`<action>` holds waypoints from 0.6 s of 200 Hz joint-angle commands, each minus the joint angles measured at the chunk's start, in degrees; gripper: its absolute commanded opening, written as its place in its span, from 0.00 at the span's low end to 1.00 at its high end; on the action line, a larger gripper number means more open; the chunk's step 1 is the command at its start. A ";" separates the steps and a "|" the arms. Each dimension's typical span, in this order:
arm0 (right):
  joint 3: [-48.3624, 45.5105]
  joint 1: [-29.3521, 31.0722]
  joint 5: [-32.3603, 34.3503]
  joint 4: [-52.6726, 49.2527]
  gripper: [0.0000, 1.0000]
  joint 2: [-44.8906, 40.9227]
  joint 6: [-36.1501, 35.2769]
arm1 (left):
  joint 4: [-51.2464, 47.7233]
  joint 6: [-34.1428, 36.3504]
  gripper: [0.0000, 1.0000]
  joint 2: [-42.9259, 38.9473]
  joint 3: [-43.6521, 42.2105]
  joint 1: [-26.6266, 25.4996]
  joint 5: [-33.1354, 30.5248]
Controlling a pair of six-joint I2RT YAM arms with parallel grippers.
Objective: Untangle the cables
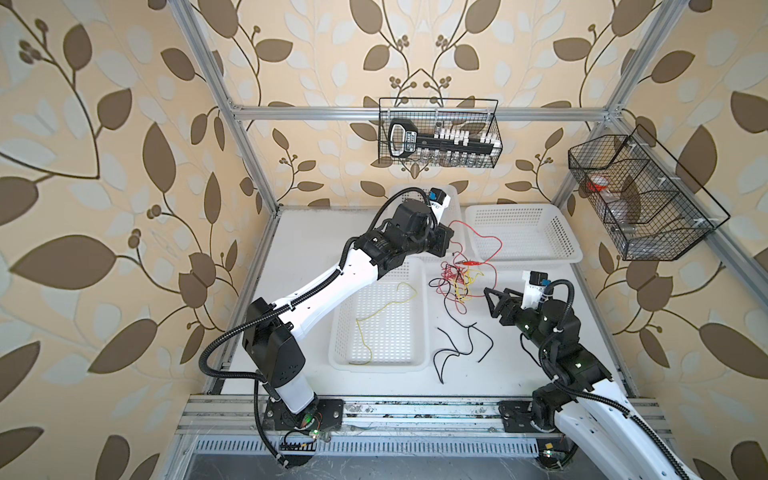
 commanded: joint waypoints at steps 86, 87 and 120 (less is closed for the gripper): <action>0.92 -0.14 11.77 -5.34 0.70 -5.76 1.16 | 1.79 1.83 0.00 -3.99 -1.52 0.11 2.26; 0.86 -0.18 11.72 -5.32 0.70 -5.83 1.16 | 1.81 1.90 0.00 -4.05 -1.53 0.12 2.27; 0.54 -0.27 12.50 -5.21 0.67 -5.80 1.31 | 1.38 2.39 0.00 -4.96 -1.89 0.06 2.82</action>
